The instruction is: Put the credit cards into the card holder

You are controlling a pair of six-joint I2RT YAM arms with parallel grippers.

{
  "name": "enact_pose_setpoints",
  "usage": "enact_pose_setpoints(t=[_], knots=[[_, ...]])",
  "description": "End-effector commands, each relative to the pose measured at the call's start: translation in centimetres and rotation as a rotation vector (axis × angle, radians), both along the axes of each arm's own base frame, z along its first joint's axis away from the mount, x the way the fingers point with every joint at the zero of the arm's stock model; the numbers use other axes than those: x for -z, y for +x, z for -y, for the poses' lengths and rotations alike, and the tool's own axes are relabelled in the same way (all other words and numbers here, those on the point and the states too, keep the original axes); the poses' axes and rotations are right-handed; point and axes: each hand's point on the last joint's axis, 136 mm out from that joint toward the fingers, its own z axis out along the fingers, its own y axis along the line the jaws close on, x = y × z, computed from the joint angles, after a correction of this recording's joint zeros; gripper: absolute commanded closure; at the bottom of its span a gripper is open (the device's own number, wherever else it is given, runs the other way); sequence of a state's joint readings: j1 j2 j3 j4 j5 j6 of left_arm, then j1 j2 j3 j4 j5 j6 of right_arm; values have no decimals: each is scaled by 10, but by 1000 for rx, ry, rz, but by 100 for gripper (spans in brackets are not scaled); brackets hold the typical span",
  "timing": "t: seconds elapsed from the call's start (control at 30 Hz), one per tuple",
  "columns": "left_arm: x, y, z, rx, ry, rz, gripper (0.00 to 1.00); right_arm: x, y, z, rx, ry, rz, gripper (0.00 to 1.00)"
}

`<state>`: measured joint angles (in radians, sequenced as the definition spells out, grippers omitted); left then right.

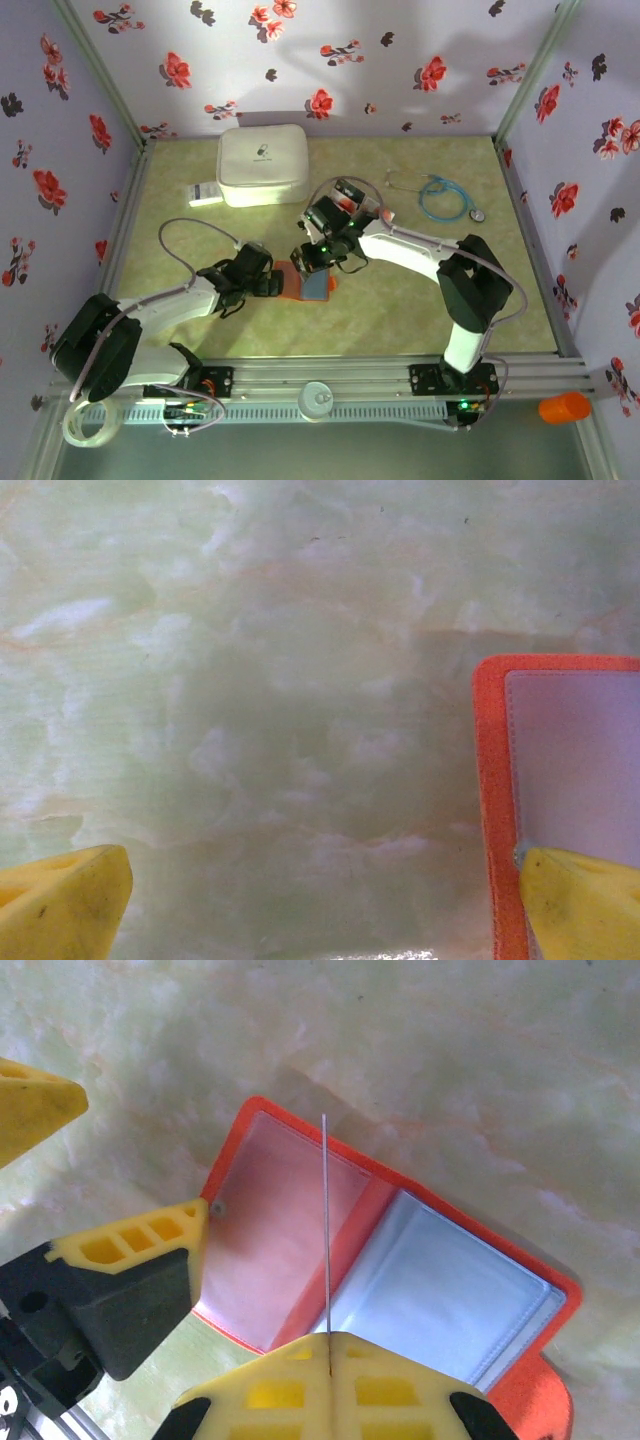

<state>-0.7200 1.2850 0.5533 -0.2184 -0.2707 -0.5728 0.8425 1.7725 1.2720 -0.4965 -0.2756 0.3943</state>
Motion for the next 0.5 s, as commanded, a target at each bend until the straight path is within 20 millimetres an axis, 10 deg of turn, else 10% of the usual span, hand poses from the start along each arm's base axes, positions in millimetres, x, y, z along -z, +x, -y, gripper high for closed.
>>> enact_pose_setpoints(t=[0.0, 0.47], knots=[[-1, -4, -7, -19, 17, 5, 0, 2, -5, -5, -7, 18, -20, 100], [-24, 5, 4, 4, -10, 36, 0, 25, -10, -7, -30, -14, -74, 100]])
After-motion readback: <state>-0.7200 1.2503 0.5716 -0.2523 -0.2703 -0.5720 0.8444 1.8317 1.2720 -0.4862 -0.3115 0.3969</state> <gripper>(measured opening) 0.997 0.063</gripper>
